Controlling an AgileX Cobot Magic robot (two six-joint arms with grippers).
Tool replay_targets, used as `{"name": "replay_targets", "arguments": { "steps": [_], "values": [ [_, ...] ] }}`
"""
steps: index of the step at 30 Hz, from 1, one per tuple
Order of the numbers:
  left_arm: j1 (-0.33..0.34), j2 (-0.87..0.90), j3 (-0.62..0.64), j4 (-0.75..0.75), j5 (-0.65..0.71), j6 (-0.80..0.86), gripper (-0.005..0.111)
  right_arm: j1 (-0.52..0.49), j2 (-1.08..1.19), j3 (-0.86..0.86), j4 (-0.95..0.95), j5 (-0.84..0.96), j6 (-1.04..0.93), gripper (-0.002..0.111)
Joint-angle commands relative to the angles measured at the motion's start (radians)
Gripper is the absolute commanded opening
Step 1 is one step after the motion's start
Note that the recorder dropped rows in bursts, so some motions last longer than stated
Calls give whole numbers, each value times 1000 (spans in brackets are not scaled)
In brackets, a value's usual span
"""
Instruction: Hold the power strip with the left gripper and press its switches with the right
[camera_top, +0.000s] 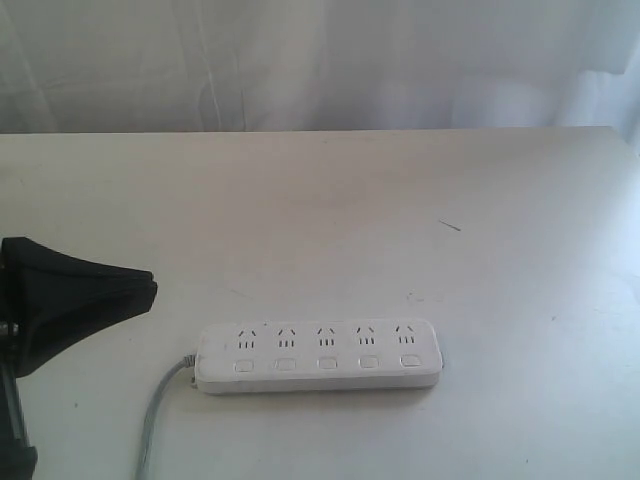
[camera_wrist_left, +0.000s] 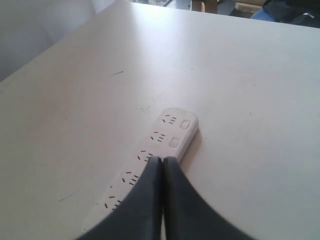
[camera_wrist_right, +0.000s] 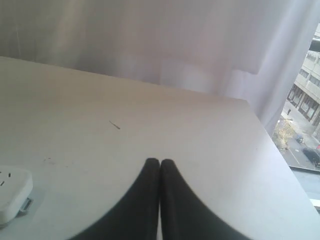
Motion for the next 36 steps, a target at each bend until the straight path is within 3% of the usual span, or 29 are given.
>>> {"name": "replay_targets", "arguments": {
  "steps": [1,5,23,36],
  "values": [
    [2,-8,4,-36,4,1,0,-7,-5,7,-23,46,-1,0],
    [2,-8,4,-40,0,1,0,-7,-5,7,-21,142,-1,0],
    [2,-14,13,-61,-49,-31,0,-7,-5,7,-21,142,-1,0],
    [4,-29,275,-122,-319,-272,0,-7,-5,7,-18,142,-1,0]
  ]
}}
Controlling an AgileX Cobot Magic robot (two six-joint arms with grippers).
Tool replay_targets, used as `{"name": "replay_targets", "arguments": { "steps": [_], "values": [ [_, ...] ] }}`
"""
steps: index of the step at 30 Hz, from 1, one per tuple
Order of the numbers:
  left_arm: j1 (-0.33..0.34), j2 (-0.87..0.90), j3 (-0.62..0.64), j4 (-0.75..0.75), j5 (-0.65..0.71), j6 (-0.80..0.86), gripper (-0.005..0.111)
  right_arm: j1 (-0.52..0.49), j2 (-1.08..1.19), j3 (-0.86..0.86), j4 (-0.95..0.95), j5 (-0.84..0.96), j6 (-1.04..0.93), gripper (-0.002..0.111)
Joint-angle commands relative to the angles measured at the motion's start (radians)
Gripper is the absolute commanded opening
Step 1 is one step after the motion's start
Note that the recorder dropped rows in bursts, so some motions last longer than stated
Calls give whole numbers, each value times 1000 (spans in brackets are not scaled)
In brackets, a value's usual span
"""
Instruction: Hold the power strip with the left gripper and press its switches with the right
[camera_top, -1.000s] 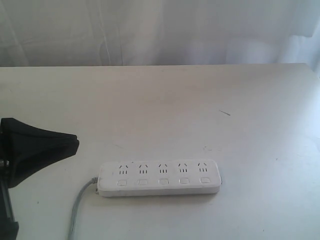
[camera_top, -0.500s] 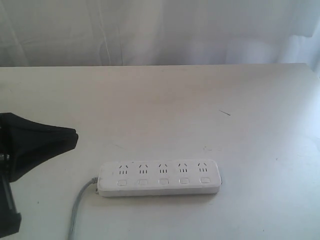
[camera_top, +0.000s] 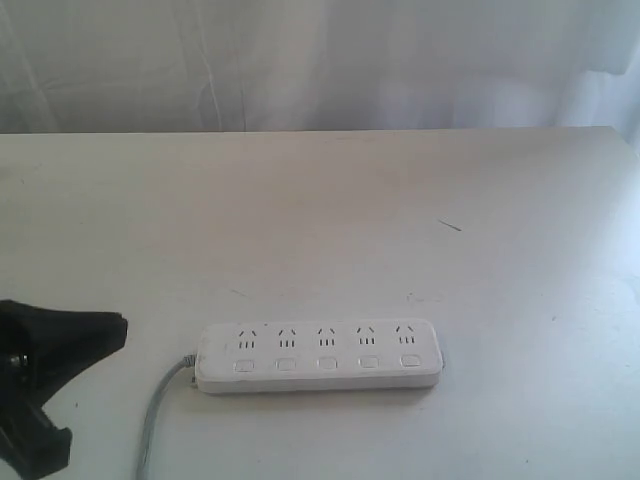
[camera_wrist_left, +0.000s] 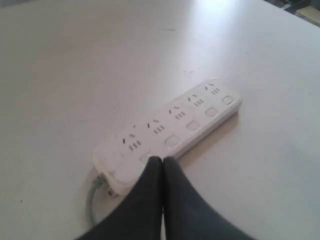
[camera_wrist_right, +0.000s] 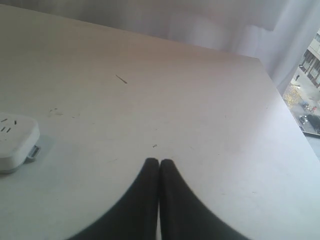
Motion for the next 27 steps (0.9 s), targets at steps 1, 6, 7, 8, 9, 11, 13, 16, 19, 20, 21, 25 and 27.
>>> {"name": "replay_targets", "arguments": {
  "steps": [1,6,7,8,9,11,13,16,19,20,21,25,27],
  "values": [
    [2,-25,70,-33,-82,-54,0,-7,-5,7,-8,-8,-1,0],
    [54,-170,116,-13,-143,-79,0,-7,-5,7,-8,-8,-1,0],
    [72,-197,124,-13,-143,-94,0,-7,-5,7,-8,-8,-1,0],
    [92,-231,134,-13,-141,-117,0,-7,-5,7,-8,-8,-1,0],
    [110,-260,145,-13,-134,-138,0,-7,-5,7,-8,-8,-1,0],
    [138,-306,168,-13,-111,-181,0,-7,-5,7,-8,-8,-1,0],
    [168,-344,198,6,-94,-217,0,-7,-5,7,-8,-8,-1,0],
    [223,-402,259,31,-75,-222,0,-7,-5,7,-8,-8,-1,0],
    [276,-470,325,31,-77,-241,0,-7,-5,7,-8,-8,-1,0],
    [292,-492,342,31,-75,-256,0,-7,-5,7,-7,-8,9,0],
    [312,-519,348,31,-72,-270,0,-7,-5,7,-7,-8,27,0],
    [400,-622,348,51,28,-256,0,-7,-5,7,-7,-8,18,0],
    [429,-662,348,63,68,-224,0,-7,-5,7,-7,-8,18,0]
  ]
}}
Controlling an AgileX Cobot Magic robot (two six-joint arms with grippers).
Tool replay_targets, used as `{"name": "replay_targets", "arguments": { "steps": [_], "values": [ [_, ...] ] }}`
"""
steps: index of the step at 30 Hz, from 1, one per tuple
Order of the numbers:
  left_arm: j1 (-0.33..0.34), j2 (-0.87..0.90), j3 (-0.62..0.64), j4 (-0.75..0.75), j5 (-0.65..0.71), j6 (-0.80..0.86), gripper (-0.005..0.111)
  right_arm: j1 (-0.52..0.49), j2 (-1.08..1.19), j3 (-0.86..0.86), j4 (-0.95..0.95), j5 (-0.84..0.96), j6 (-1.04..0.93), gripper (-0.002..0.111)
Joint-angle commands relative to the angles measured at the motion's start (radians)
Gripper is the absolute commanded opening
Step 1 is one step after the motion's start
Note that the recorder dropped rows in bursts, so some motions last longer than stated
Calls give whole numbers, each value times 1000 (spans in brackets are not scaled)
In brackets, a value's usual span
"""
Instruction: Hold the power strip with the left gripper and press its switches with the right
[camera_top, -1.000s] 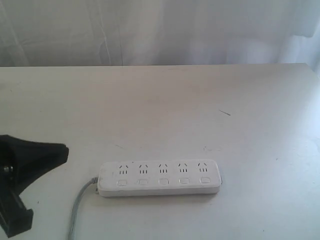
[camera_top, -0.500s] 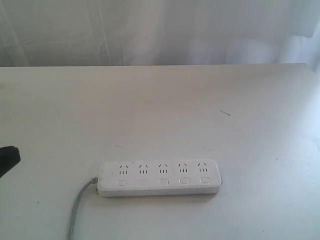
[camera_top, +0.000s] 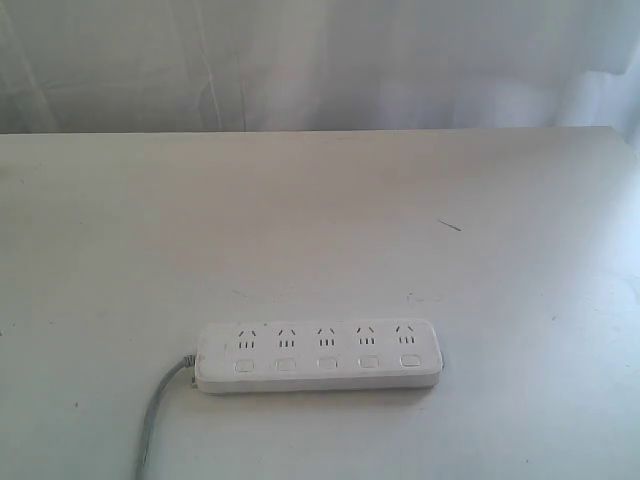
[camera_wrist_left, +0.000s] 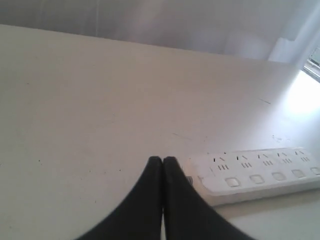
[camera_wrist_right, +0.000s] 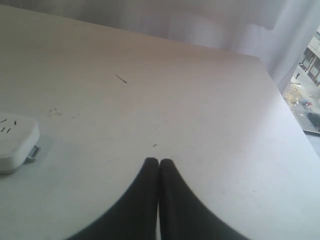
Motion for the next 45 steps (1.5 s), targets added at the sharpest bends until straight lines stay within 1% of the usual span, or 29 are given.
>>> {"name": "replay_targets", "arguments": {
  "steps": [1,5,6,9,11,14,15,16,17,18,19,20,22,24,25,27,28,36,40,42,45],
  "values": [
    [71,-100,4,17,112,80,0,-7,-5,7,-7,-8,5,0],
    [71,-126,4,-7,256,324,0,-7,-5,7,-7,-8,5,0],
    [71,-126,4,-90,279,401,0,-7,-5,7,-7,-8,5,0],
    [71,-126,4,-228,320,590,0,-7,-5,7,-7,-8,5,0],
    [71,-126,4,-273,348,668,0,-7,-5,7,-7,-8,5,0],
    [71,-126,4,-276,345,673,0,-7,-5,7,-7,-8,5,0],
    [71,-126,4,-275,321,655,0,-7,-5,7,-7,-8,5,0],
    [71,-126,4,-263,299,628,0,-7,-5,7,-7,-8,5,0],
    [71,-126,4,-172,245,491,0,-7,-5,7,-7,-8,5,0],
    [71,-126,4,-86,220,405,0,-7,-5,7,-7,-8,5,0],
    [71,-126,4,153,172,126,0,-7,-5,7,-6,-8,5,0],
    [71,-126,4,349,154,-109,0,-7,-5,7,-6,-8,5,0],
    [71,-126,4,591,146,-412,0,-7,-5,7,-6,-8,5,0],
    [71,-126,4,732,157,-541,0,-7,-5,7,-6,-8,5,0],
    [71,-126,4,783,167,-575,0,-7,-5,7,-6,-8,5,0],
    [71,-126,4,838,176,-671,0,-7,-5,7,-6,-8,5,0],
    [71,-126,4,846,185,-686,0,-7,-5,7,-6,-8,5,0],
    [71,-126,4,846,222,-821,0,-7,-5,7,-6,-8,5,0],
    [71,-126,4,821,244,-877,0,-7,-5,7,-6,-8,5,0],
    [71,-126,4,785,245,-914,0,-7,-5,7,-6,-8,5,0],
    [71,-126,4,783,250,-920,0,-7,-5,7,-6,-8,5,0]
  ]
}}
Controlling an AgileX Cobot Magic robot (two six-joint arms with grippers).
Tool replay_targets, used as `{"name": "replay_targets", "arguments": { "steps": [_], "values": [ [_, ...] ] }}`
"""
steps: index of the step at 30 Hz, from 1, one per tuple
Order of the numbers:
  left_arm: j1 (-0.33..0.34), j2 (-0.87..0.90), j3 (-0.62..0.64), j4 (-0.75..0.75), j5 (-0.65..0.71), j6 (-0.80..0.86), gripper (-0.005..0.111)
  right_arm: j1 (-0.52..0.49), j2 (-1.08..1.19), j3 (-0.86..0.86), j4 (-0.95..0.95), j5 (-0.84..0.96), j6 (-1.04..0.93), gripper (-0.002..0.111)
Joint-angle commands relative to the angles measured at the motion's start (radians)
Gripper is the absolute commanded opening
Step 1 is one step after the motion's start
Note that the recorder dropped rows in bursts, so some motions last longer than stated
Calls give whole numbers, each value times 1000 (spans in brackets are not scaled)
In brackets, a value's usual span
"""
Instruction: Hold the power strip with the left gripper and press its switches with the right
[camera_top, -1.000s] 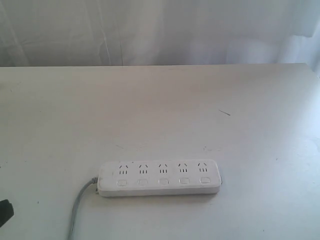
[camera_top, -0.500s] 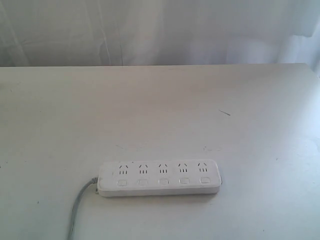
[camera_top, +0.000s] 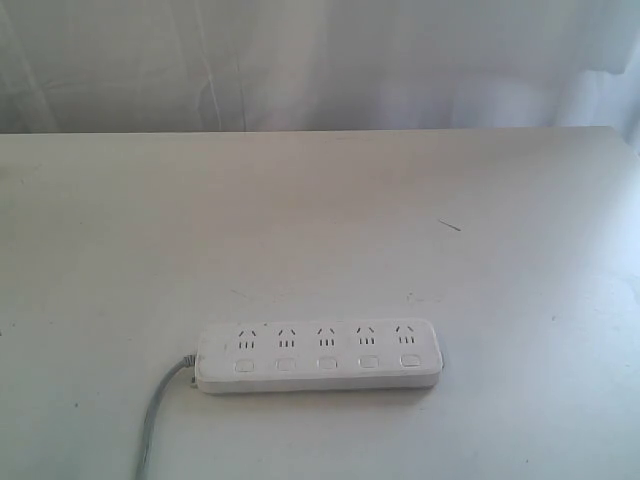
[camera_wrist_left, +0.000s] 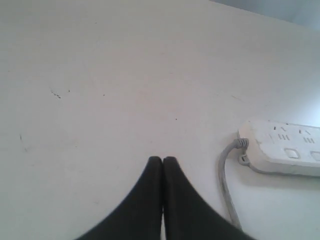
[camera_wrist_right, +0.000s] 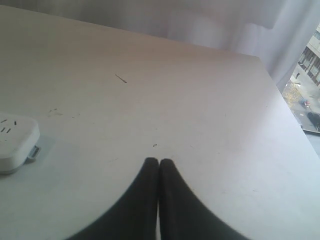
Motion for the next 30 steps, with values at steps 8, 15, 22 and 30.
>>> {"name": "replay_targets", "arguments": {
  "steps": [8,15,22,30],
  "values": [
    [2,-10,2,-1,18,375,0,-7,-5,7,-6,-9,4,0],
    [6,-10,2,18,18,513,0,-7,-5,7,-6,-9,4,0],
    [6,-10,2,18,18,513,0,-7,-5,7,-6,-9,4,0],
    [6,-10,2,18,18,513,0,-7,-5,7,-6,-9,4,0]
  ]
}}
